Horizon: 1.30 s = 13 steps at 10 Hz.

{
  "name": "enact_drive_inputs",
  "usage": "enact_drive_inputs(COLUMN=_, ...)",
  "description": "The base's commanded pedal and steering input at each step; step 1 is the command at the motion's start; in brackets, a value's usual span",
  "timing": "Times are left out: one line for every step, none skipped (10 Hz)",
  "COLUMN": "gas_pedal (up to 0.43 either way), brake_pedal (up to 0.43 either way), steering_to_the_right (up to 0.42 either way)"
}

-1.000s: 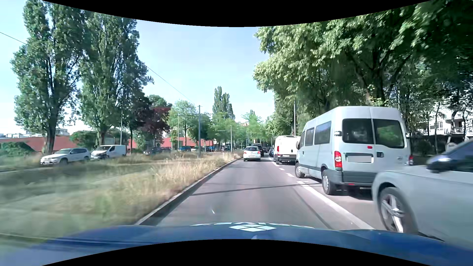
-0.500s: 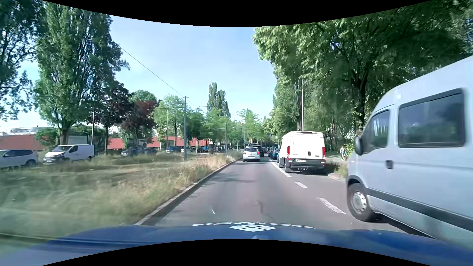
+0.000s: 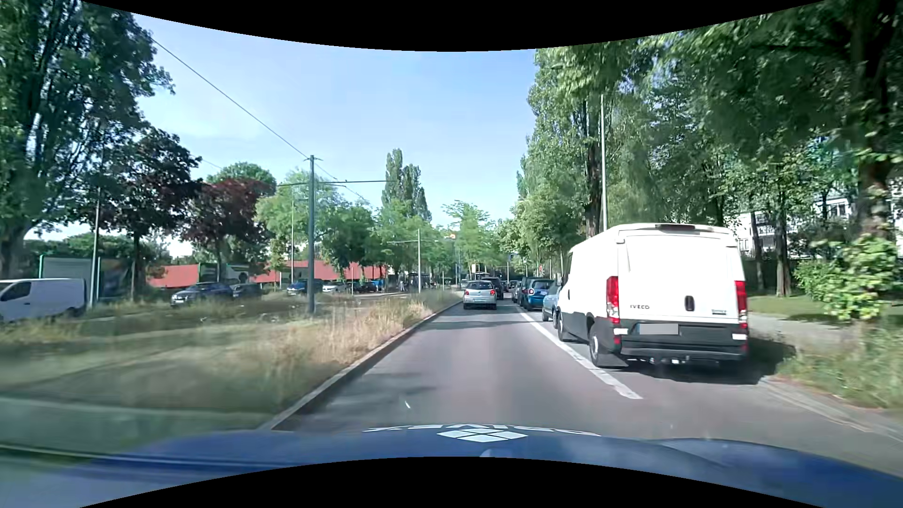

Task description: Follow the waypoints while adhering to traffic rules and regulations

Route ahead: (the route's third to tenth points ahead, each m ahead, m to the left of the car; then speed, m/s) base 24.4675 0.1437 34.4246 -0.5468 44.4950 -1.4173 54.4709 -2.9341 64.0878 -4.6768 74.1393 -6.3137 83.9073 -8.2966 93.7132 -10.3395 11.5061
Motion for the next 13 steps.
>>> enact_drive_inputs(gas_pedal=0.177, brake_pedal=0.000, steering_to_the_right=0.010)
enact_drive_inputs(gas_pedal=0.177, brake_pedal=0.000, steering_to_the_right=0.009)
enact_drive_inputs(gas_pedal=0.177, brake_pedal=0.000, steering_to_the_right=0.009)
enact_drive_inputs(gas_pedal=0.177, brake_pedal=0.000, steering_to_the_right=0.009)
enact_drive_inputs(gas_pedal=0.169, brake_pedal=0.000, steering_to_the_right=0.009)
enact_drive_inputs(gas_pedal=0.169, brake_pedal=0.000, steering_to_the_right=0.010)
enact_drive_inputs(gas_pedal=0.169, brake_pedal=0.000, steering_to_the_right=0.011)
enact_drive_inputs(gas_pedal=0.169, brake_pedal=0.000, steering_to_the_right=0.011)
enact_drive_inputs(gas_pedal=0.169, brake_pedal=0.000, steering_to_the_right=0.012)
enact_drive_inputs(gas_pedal=0.169, brake_pedal=0.000, steering_to_the_right=0.012)
enact_drive_inputs(gas_pedal=0.169, brake_pedal=0.000, steering_to_the_right=0.012)
enact_drive_inputs(gas_pedal=0.169, brake_pedal=0.000, steering_to_the_right=0.012)
enact_drive_inputs(gas_pedal=0.169, brake_pedal=0.000, steering_to_the_right=0.012)
